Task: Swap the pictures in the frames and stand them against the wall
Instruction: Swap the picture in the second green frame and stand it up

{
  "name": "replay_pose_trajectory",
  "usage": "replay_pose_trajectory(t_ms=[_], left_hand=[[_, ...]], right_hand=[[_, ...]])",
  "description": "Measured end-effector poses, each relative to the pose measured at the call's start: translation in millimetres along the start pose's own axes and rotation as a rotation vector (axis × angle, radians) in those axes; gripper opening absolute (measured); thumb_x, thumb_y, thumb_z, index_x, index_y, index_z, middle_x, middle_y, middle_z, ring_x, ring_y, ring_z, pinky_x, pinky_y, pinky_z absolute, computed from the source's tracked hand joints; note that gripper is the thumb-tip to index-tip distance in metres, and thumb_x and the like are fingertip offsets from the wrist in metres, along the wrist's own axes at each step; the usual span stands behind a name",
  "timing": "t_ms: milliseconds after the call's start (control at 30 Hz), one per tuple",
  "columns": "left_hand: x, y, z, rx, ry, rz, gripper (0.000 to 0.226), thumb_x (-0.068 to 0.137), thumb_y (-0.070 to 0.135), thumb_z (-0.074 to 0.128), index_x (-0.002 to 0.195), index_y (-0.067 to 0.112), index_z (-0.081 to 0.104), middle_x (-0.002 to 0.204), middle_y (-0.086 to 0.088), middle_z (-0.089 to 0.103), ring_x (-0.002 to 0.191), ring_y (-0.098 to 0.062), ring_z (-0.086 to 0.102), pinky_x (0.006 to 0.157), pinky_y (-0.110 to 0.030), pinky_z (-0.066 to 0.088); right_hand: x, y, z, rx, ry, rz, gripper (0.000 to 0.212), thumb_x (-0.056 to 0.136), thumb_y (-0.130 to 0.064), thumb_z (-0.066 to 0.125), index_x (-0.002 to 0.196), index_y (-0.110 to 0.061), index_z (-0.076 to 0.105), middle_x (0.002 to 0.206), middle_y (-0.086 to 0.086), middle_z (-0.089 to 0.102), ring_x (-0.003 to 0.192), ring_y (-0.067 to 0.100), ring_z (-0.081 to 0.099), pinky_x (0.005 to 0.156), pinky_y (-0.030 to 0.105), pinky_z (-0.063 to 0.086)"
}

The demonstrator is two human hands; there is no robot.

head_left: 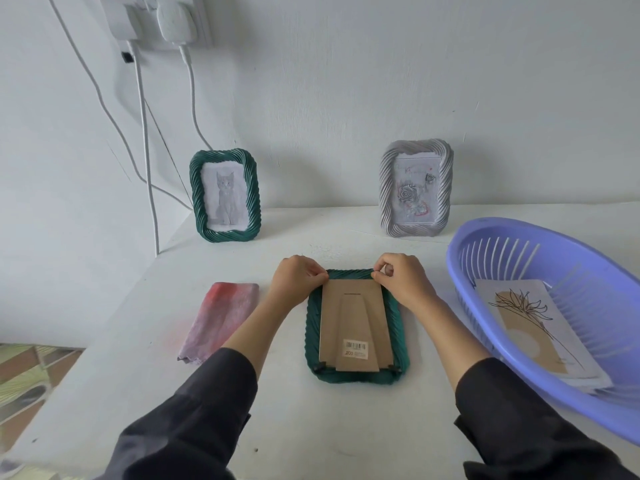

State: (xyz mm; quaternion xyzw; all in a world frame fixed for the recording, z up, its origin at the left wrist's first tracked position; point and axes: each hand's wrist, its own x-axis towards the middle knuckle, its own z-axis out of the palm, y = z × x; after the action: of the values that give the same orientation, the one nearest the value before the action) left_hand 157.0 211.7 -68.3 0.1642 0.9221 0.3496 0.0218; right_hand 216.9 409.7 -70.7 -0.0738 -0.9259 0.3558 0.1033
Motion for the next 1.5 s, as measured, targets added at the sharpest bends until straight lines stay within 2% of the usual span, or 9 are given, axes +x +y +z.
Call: replay_pose_trajectory(t_ms=[100,233,400,500,700,1033,1200,1367,1500], left_hand=[[1,-1,2,0.009,0.004,-0.005,0.014,0.081,0.019,0.067,0.087,0.011,0.076,0.088,-0.005,0.074,0.077,-0.01,0.061,0.078,-0.029,0.055],[3,-2,3,0.004,0.0,-0.011,0.014,0.081,0.02,0.066,0.086,0.01,0.076,0.088,-0.005,0.074,0.078,-0.011,0.061,0.078,-0.028,0.054],[4,-2,3,-0.009,-0.005,-0.029,0.012,0.081,0.02,0.067,0.083,0.011,0.075,0.085,-0.004,0.073,0.076,-0.011,0.061,0.075,-0.027,0.054],[5,-3,3,-0.012,-0.009,-0.037,0.012,0.08,0.02,0.067,0.081,0.012,0.075,0.084,-0.004,0.073,0.077,-0.011,0.062,0.075,-0.027,0.055],[5,0,3,0.014,-0.008,-0.059,0.012,0.081,0.021,0.065,0.081,0.013,0.073,0.086,-0.001,0.072,0.079,-0.013,0.062,0.071,-0.028,0.054],[1,7,13,0.001,0.072,-0.161,0.014,0.08,0.025,0.062,0.088,0.016,0.07,0.091,0.0,0.069,0.081,-0.016,0.06,0.064,-0.024,0.044],[-6,-1,16,-0.197,0.092,-0.16,0.015,0.086,0.02,0.061,0.097,0.013,0.067,0.087,-0.001,0.063,0.082,-0.014,0.056,0.061,-0.018,0.041],[-25,-4,16,-0.277,0.095,-0.111,0.02,0.088,0.018,0.06,0.106,0.013,0.065,0.107,0.001,0.055,0.099,-0.01,0.048,0.086,-0.02,0.039],[-43,-8,15,-0.306,0.079,-0.047,0.014,0.085,0.017,0.064,0.098,0.016,0.068,0.119,-0.002,0.051,0.108,-0.011,0.046,0.094,-0.023,0.033]], right_hand=[[-1,5,-4,0.049,-0.069,-0.021,0.01,0.084,-0.011,0.063,0.087,-0.005,0.07,0.069,0.002,0.061,0.065,0.013,0.051,0.062,0.023,0.04],[-4,11,-8,0.051,-0.155,-0.04,0.018,0.083,-0.009,0.065,0.1,-0.007,0.071,0.073,-0.008,0.054,0.067,0.009,0.048,0.062,0.013,0.037],[1,6,-8,0.029,-0.156,-0.049,0.012,0.083,-0.008,0.065,0.091,-0.004,0.072,0.088,0.013,0.068,0.076,0.015,0.053,0.069,0.023,0.04],[2,5,-7,0.021,-0.139,-0.052,0.009,0.083,-0.009,0.065,0.083,-0.004,0.072,0.08,0.012,0.068,0.073,0.015,0.053,0.069,0.026,0.041],[8,2,-4,-0.019,-0.092,-0.028,0.009,0.08,-0.013,0.064,0.072,-0.011,0.063,0.053,-0.004,0.043,0.053,0.01,0.04,0.053,0.026,0.031],[11,3,5,-0.022,-0.049,0.064,0.007,0.08,-0.015,0.062,0.078,-0.018,0.055,0.06,-0.007,0.047,0.063,0.016,0.047,0.054,0.024,0.033],[0,6,6,0.069,-0.059,0.069,0.01,0.089,-0.023,0.054,0.089,-0.013,0.057,0.063,-0.003,0.048,0.063,0.016,0.046,0.055,0.026,0.033],[-23,6,4,0.136,-0.01,0.058,0.023,0.092,-0.018,0.052,0.114,-0.013,0.058,0.096,0.003,0.047,0.08,0.011,0.047,0.077,0.024,0.035],[-53,5,1,0.122,-0.011,0.034,0.025,0.088,-0.013,0.057,0.112,-0.016,0.06,0.111,0.008,0.047,0.096,0.016,0.049,0.084,0.02,0.032]])
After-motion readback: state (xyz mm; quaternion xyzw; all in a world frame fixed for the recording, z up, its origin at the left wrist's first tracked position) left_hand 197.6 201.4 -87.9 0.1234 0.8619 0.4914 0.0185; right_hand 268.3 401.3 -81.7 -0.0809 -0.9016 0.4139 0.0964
